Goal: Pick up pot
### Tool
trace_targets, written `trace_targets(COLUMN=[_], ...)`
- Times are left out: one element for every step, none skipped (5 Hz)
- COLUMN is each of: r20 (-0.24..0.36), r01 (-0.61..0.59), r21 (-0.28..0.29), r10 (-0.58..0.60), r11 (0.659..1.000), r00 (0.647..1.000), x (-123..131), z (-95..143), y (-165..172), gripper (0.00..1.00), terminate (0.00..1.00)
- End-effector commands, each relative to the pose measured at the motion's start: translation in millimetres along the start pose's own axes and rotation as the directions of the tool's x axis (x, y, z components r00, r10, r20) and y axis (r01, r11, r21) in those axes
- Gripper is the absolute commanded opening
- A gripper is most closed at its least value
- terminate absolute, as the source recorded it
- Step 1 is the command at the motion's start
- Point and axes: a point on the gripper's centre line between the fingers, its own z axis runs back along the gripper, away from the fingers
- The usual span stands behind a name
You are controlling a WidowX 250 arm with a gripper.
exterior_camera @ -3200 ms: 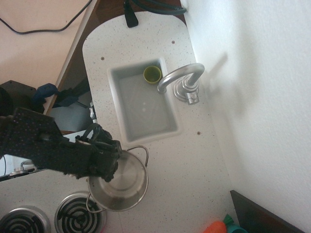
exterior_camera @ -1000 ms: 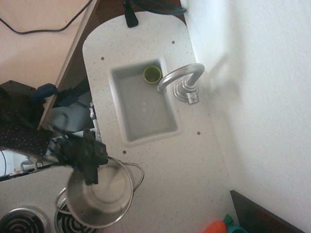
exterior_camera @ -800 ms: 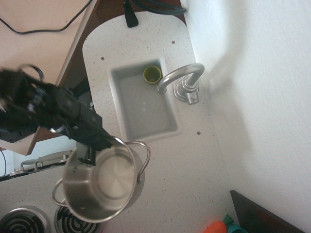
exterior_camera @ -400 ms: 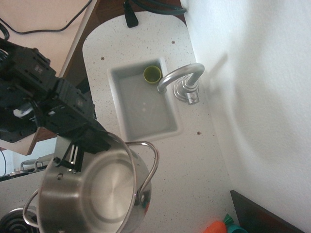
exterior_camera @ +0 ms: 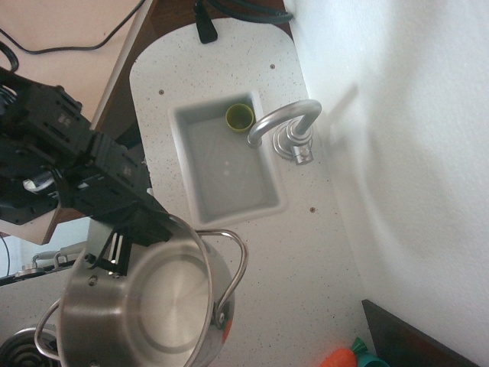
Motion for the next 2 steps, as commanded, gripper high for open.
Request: trace_targets(r20=[0.045, 0.042], r01=[0.000, -0.002], r21=[-0.016, -0.014], r10=[0.001, 0.003], r11=[1.000, 1.000], r00=[0.999, 0.999], x=[10.0, 9.4], z=[8.6, 8.3], y=[-9.6, -9.5], gripper=[0.00, 0.00], terminate=[0.00, 1.00])
